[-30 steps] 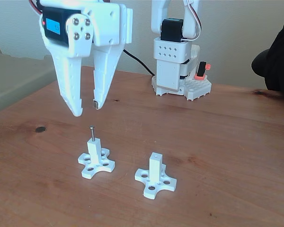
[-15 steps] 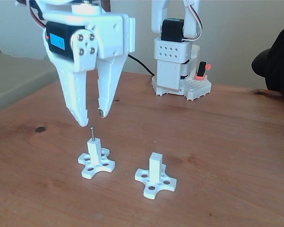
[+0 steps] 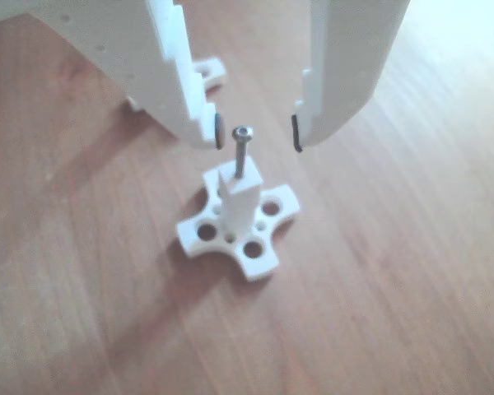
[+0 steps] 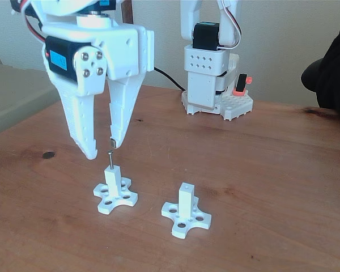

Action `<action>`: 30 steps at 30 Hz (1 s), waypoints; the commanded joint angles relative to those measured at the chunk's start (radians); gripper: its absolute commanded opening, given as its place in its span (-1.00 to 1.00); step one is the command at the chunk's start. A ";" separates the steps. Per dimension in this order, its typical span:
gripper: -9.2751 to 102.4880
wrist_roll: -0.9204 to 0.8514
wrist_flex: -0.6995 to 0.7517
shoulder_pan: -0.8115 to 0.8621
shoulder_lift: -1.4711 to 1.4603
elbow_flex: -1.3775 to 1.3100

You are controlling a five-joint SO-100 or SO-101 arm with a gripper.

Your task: Grab the screw and set it in the hole.

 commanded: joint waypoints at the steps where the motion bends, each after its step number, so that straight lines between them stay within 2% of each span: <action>1: -0.65 -0.002 -0.006 0.002 0.020 -0.089; 30: -0.66 0.003 0.015 -0.020 -0.018 -0.103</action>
